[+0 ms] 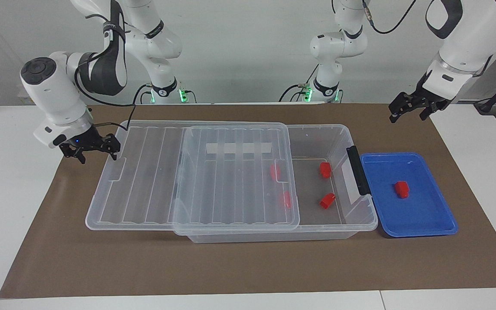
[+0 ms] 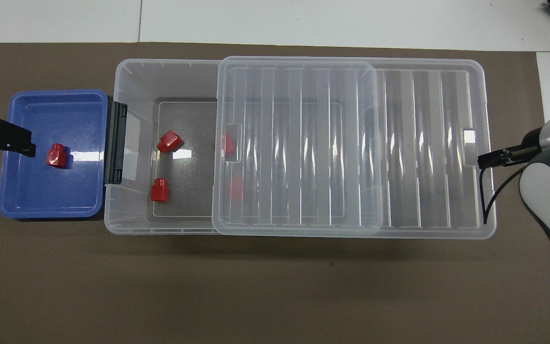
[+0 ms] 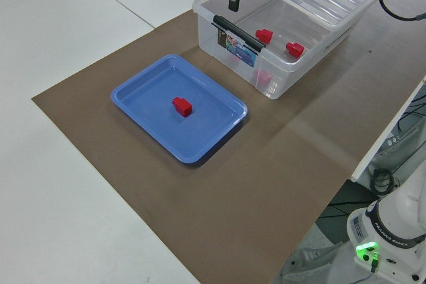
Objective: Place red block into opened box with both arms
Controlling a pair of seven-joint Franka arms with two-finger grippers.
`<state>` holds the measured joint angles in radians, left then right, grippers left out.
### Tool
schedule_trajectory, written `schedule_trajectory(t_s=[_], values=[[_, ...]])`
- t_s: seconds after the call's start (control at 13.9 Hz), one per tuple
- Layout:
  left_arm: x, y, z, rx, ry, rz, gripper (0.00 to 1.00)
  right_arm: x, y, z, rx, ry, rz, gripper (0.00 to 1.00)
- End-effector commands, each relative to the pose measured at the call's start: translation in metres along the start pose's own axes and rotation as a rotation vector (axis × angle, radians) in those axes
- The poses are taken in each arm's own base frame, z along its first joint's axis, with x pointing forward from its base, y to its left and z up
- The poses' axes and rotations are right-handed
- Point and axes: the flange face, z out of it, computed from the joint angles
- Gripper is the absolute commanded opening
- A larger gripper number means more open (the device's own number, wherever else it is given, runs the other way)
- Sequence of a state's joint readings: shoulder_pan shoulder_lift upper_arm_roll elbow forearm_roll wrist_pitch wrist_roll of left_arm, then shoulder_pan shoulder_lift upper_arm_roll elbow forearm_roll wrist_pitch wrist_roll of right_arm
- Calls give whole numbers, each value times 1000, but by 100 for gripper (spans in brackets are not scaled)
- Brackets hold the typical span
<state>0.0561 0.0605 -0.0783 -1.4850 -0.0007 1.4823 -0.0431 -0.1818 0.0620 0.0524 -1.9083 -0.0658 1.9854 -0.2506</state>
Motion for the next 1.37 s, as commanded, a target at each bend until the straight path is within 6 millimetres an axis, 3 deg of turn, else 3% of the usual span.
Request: schedule_trajectory(t_s=[0.0, 0.29, 0.5, 0.65, 0.79, 0.94, 1.15, 1.3], values=[[-10, -4, -5, 1, 6, -11, 100, -5, 4, -1, -14, 12, -31, 100], [-4, -4, -7, 29, 67, 60, 100, -2, 8, -10, -15, 19, -20, 100], [11, -13, 14, 38, 150, 71, 100, -2, -1, -35, -22, 63, 60, 100], [19, -60, 44, 40, 155, 11, 100, -2, -18, -49, -17, 85, 164, 100], [27, -79, 82, 48, 171, 76, 100, -3, -40, -62, -12, 90, 245, 100], [23, -101, 131, 50, 166, 65, 100, -1, -66, -75, -6, 113, 310, 100], [13, -106, 192, 48, 176, 49, 100, 9, -83, -110, 2, 108, 373, 100], [9, -107, 216, 50, 196, 49, 100, 14, -86, -138, 6, 97, 394, 100]])
